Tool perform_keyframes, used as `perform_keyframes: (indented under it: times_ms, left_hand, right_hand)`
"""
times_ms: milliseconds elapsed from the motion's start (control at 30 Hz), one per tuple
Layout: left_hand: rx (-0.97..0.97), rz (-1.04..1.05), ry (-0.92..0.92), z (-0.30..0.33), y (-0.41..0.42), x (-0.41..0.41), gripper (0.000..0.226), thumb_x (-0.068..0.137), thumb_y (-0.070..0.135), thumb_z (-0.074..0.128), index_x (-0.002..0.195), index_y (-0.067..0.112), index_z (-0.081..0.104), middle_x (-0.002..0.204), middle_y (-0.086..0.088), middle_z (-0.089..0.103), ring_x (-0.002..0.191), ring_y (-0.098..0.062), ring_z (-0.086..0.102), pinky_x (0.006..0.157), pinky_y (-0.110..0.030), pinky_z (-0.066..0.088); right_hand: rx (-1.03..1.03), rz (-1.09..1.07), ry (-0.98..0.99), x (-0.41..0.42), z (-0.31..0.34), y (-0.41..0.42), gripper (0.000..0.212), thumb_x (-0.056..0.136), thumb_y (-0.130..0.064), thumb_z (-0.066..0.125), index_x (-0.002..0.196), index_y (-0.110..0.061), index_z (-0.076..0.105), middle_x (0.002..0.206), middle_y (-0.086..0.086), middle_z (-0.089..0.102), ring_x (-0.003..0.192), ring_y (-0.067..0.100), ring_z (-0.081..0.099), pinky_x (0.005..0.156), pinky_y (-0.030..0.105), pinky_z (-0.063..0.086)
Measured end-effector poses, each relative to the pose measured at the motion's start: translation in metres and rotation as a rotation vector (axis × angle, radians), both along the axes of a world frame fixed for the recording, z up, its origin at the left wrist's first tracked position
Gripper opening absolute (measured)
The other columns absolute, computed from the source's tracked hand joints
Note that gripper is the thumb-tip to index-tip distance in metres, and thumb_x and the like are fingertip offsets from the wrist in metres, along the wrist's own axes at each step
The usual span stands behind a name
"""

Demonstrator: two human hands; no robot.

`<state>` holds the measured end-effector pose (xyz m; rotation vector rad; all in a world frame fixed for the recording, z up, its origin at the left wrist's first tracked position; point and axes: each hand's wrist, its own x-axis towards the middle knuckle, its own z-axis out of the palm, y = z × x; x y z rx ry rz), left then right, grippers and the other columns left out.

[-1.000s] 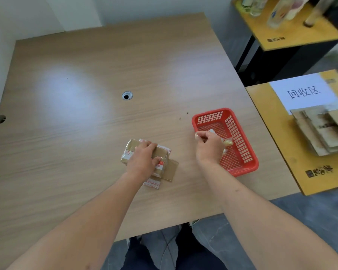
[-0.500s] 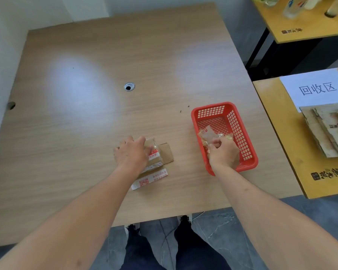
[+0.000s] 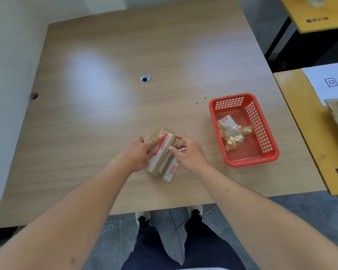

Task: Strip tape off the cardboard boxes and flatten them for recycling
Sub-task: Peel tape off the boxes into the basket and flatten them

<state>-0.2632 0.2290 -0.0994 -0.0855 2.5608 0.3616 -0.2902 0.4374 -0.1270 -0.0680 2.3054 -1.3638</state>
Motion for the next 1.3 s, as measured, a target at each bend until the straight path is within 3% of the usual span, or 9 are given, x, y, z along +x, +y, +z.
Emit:
perform_keyframes:
  times_ms: [100, 167, 333, 433, 533, 700, 933, 1067, 1300]
  left_hand:
    - [0.170, 0.264, -0.002, -0.005, 0.002, 0.005, 0.061, 0.106, 0.036, 0.047, 0.158, 0.047, 0.016, 0.108, -0.012, 0.056, 0.089, -0.035, 0.066, 0.071, -0.029, 0.050]
    - [0.240, 0.354, 0.002, -0.006, 0.003, 0.010, 0.070, 0.102, 0.036, 0.057, 0.159, 0.042, 0.016, 0.111, -0.016, 0.061, 0.086, -0.034, 0.069, 0.067, -0.033, 0.057]
    - [0.052, 0.111, 0.214, -0.001, -0.010, 0.019, 0.076, 0.094, 0.040, 0.070, 0.157, 0.044, 0.028, 0.165, -0.009, 0.003, 0.151, -0.038, 0.012, 0.121, -0.046, 0.025]
    - [0.007, -0.151, 0.121, -0.001, -0.021, 0.018, 0.063, 0.102, 0.050, 0.052, 0.157, 0.049, 0.021, 0.170, 0.006, -0.009, 0.156, -0.024, -0.010, 0.126, -0.050, 0.009]
    - [-0.110, -0.125, 0.088, -0.007, -0.020, 0.020, 0.061, 0.104, 0.059, 0.033, 0.156, 0.057, 0.001, 0.168, 0.012, -0.016, 0.156, -0.019, -0.011, 0.126, -0.053, 0.003]
    - [0.050, 0.007, 0.074, -0.010, -0.016, 0.018, 0.060, 0.105, 0.049, 0.042, 0.157, 0.052, 0.011, 0.169, 0.008, -0.014, 0.156, -0.024, -0.010, 0.126, -0.052, 0.009]
    - [-0.305, 0.064, 0.162, 0.000, 0.001, 0.003, 0.069, 0.099, 0.068, 0.035, 0.160, 0.042, 0.014, 0.157, -0.012, 0.027, 0.140, -0.039, 0.031, 0.119, -0.049, 0.025]
    - [-0.393, 0.049, 0.150, 0.002, 0.010, -0.006, 0.077, 0.097, 0.072, 0.035, 0.161, 0.033, 0.018, 0.148, -0.013, 0.034, 0.132, -0.036, 0.039, 0.107, -0.046, 0.036]
    - [-0.233, 0.203, 0.100, 0.003, 0.015, -0.012, 0.077, 0.093, 0.067, 0.052, 0.158, 0.034, 0.027, 0.148, -0.016, 0.024, 0.134, -0.039, 0.029, 0.108, -0.051, 0.041]
  right_hand:
    - [-0.133, 0.025, -0.118, 0.006, -0.001, -0.022, 0.078, 0.091, -0.018, 0.077, 0.157, -0.023, 0.037, 0.128, -0.016, 0.058, 0.110, 0.009, 0.065, 0.102, 0.027, 0.052]
    - [-0.171, 0.071, -0.134, 0.003, -0.005, -0.034, 0.074, 0.093, -0.007, 0.073, 0.157, -0.019, 0.038, 0.135, -0.014, 0.054, 0.119, 0.010, 0.060, 0.107, 0.027, 0.048]
    - [-0.125, 0.089, -0.168, -0.002, -0.010, -0.043, 0.047, 0.097, -0.017, 0.069, 0.142, -0.030, 0.061, 0.130, -0.009, 0.068, 0.116, 0.008, 0.064, 0.106, 0.033, 0.051]
    - [0.299, 0.027, 0.035, -0.002, -0.010, -0.035, 0.031, 0.087, -0.060, 0.070, 0.089, -0.029, 0.077, 0.082, -0.008, 0.073, 0.080, 0.013, 0.066, 0.070, 0.033, 0.053]
    - [0.200, -0.049, 0.093, 0.007, -0.020, -0.031, 0.037, 0.099, -0.045, 0.063, 0.070, -0.023, 0.070, 0.065, -0.002, 0.064, 0.064, 0.014, 0.056, 0.063, 0.032, 0.042]
    - [-0.201, -0.196, -0.182, 0.008, -0.025, -0.029, 0.017, 0.100, -0.009, 0.064, 0.112, -0.012, 0.076, 0.112, 0.011, 0.075, 0.102, 0.022, 0.074, 0.088, 0.034, 0.062]
    - [-0.026, -0.305, -0.154, 0.020, -0.032, -0.036, 0.022, 0.081, -0.050, 0.069, 0.086, -0.029, 0.067, 0.079, -0.005, 0.072, 0.075, 0.020, 0.074, 0.073, 0.048, 0.063]
    - [-0.222, -0.376, -0.290, 0.024, -0.023, -0.042, 0.016, 0.097, -0.026, 0.071, 0.083, -0.018, 0.074, 0.086, 0.006, 0.077, 0.082, 0.022, 0.077, 0.080, 0.045, 0.064]
    - [-0.389, -0.592, -0.350, 0.032, -0.019, -0.046, 0.016, 0.083, 0.004, 0.081, 0.087, -0.011, 0.075, 0.083, 0.014, 0.077, 0.076, 0.023, 0.077, 0.075, 0.035, 0.065]
